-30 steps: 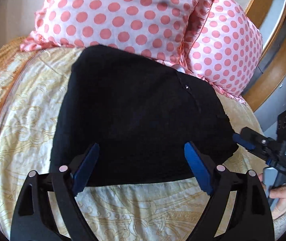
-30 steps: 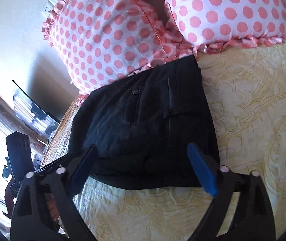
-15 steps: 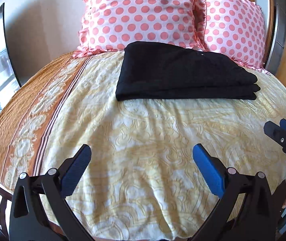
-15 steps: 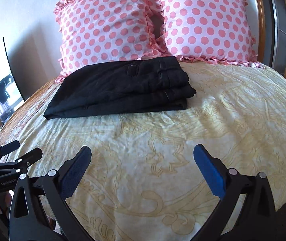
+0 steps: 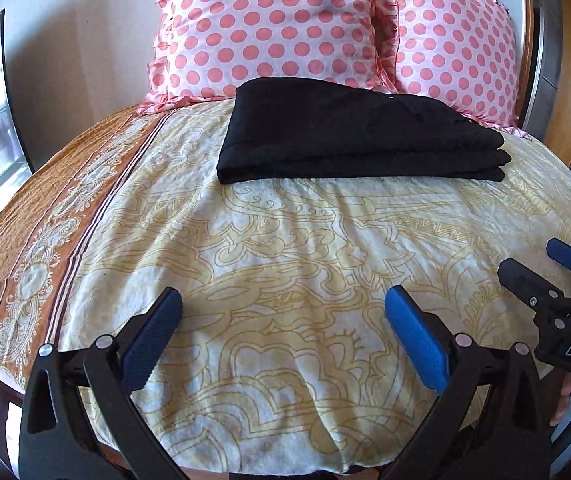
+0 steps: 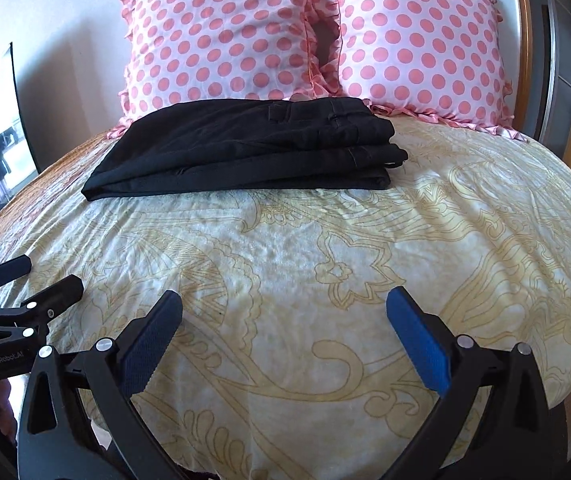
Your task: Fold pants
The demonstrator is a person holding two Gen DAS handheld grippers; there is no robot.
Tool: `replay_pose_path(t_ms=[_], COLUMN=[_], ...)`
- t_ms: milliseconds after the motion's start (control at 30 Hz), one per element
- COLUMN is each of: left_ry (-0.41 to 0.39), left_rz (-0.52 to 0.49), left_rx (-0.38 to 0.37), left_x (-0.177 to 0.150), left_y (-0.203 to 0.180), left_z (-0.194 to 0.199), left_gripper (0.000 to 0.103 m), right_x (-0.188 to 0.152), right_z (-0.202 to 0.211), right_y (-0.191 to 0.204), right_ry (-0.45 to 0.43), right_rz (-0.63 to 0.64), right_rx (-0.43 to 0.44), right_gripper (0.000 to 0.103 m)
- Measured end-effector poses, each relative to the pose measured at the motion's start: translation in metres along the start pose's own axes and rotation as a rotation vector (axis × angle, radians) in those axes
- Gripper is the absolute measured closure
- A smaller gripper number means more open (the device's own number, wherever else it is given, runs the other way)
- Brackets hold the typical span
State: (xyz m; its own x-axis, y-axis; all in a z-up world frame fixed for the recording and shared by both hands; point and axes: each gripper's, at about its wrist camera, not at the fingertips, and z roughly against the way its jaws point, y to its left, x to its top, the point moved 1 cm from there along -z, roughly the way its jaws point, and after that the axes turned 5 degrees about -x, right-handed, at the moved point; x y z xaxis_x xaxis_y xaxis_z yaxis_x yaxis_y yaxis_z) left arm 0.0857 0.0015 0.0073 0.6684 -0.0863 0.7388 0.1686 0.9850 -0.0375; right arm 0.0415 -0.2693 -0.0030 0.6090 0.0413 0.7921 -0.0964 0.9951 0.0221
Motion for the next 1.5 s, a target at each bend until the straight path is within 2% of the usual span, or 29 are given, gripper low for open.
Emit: replay_pose_path(t_ms=[300,1500], left_ry=[-0.067,-0.08], left_rz=[0.004,0.005], left_rx=[0.017,0.018], left_x=[-0.0076,-0.009], left_y=[-0.001,-0.0009], left_z=[0.0036,0.0046], left_gripper=[0.002,0.002], right_x=[-0.0066,-0.0087], right_z=[0.0016,0.0032], right_y=[0.0031,0.0026], right_ry=[-0.05,-0.068], right_rz=[0.021,0.02], right_rx=[-0.02,-0.017], right_gripper=[0.001,0.001])
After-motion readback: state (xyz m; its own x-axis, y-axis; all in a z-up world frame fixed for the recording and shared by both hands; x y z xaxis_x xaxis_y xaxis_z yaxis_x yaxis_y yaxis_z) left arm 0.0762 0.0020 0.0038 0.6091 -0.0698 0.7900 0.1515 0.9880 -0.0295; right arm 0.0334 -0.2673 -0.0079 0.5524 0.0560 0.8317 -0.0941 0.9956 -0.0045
